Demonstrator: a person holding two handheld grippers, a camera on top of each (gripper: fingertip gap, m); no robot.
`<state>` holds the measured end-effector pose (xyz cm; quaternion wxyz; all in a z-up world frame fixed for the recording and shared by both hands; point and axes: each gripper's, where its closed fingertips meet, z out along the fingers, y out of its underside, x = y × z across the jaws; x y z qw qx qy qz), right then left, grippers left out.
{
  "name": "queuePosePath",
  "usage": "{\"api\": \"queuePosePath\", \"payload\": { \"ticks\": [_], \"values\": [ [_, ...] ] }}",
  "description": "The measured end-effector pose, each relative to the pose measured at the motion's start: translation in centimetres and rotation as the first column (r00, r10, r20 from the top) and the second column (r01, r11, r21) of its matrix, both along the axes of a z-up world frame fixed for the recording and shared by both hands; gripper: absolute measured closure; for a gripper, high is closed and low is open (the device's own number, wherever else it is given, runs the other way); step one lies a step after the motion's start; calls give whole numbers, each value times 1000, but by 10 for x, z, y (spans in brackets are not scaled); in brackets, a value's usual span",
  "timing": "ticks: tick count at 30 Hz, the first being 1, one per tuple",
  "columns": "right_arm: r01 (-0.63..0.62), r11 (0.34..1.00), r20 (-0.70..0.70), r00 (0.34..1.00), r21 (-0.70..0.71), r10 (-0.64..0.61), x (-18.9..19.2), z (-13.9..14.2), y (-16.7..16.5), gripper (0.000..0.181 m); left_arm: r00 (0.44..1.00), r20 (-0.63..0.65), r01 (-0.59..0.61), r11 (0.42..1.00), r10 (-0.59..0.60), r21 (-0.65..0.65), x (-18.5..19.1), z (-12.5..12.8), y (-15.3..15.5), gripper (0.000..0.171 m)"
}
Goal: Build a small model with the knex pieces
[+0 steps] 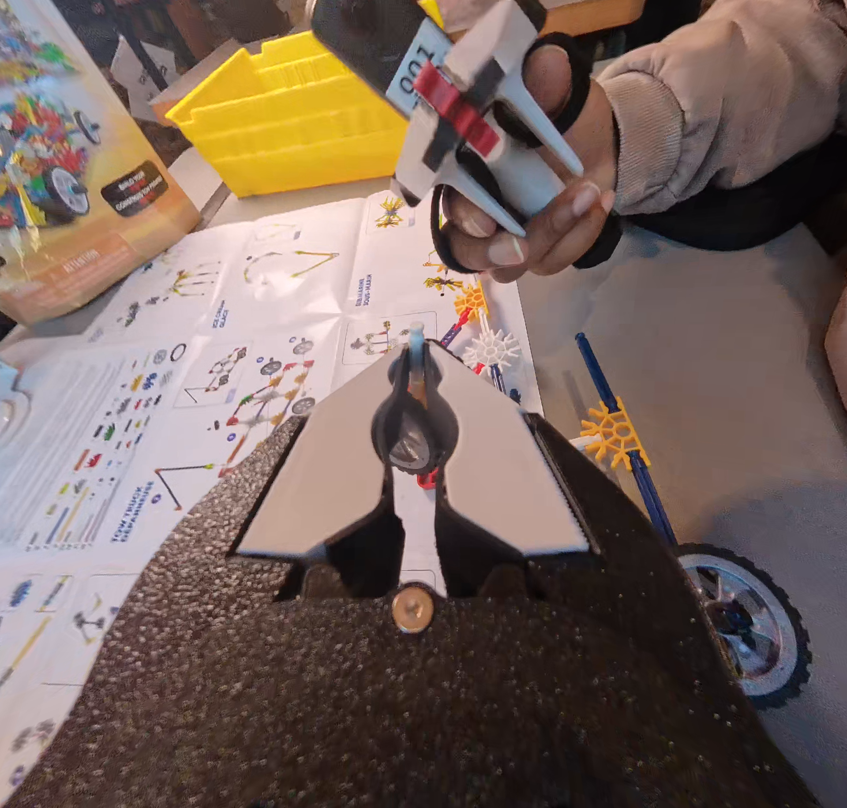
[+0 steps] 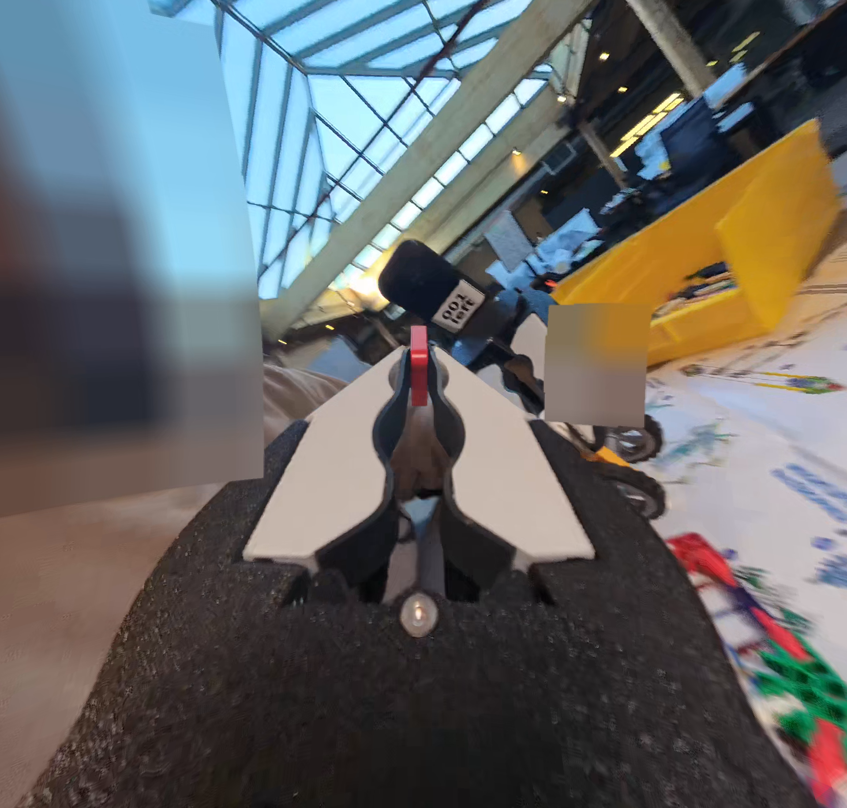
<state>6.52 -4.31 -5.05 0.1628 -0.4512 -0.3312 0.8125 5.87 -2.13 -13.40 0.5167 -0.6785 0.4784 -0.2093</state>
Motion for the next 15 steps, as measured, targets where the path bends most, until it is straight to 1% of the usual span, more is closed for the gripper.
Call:
{"api": "queuePosePath", "payload": {
  "ticks": [1, 2, 3, 4, 6, 7, 9, 10, 11, 12, 13, 15],
  "values": [
    [51, 994, 55, 997, 94, -56, -3, -10, 5, 177, 999, 32, -17, 999, 18, -43, -1, -4, 3, 169],
    [90, 980, 98, 989, 176, -108, -5, -18, 8, 177, 998, 59, -27, 996, 32, -88, -2, -7, 6, 168],
    [119, 961, 126, 980, 251, -154, -7, -25, 10, 178, 995, 87, -27, 992, 38, -123, -2, -7, 7, 162],
    [150, 934, 140, 969, 324, -204, -8, -31, 13, 178, 991, 130, -15, 989, 35, -149, -2, -2, 7, 157],
    [190, 865, 141, 948, 464, -284, -10, -39, 16, 178, 966, 257, 19, 982, 31, -191, -5, 17, 7, 157],
    [203, 822, 136, 938, 532, -320, -11, -42, 16, 177, 944, 330, 43, 974, 34, -222, -9, 27, 6, 157],
    [225, 729, 116, 916, 647, -385, -13, -47, 18, 178, 878, 477, 122, 949, 34, -292, -14, 45, 3, 156],
    [230, 680, 105, 904, 696, -414, -14, -50, 18, 177, 848, 529, 156, 937, 36, -313, -15, 52, 1, 156],
    [232, 635, 96, 893, 737, -439, -15, -52, 18, 177, 835, 550, 176, 932, 30, -318, -14, 55, -2, 156],
    [229, 601, 89, 888, 766, -452, -16, -53, 17, 177, 844, 536, 178, 934, 17, -310, -11, 55, -4, 156],
    [223, 582, 85, 887, 782, -454, -17, -54, 14, 177, 867, 498, 168, 941, 1, -294, -7, 51, -7, 155],
    [222, 567, 76, 888, 793, -454, -19, -53, 10, 177, 922, 385, 139, 956, -31, -257, 1, 41, -11, 157]
  ]
}}
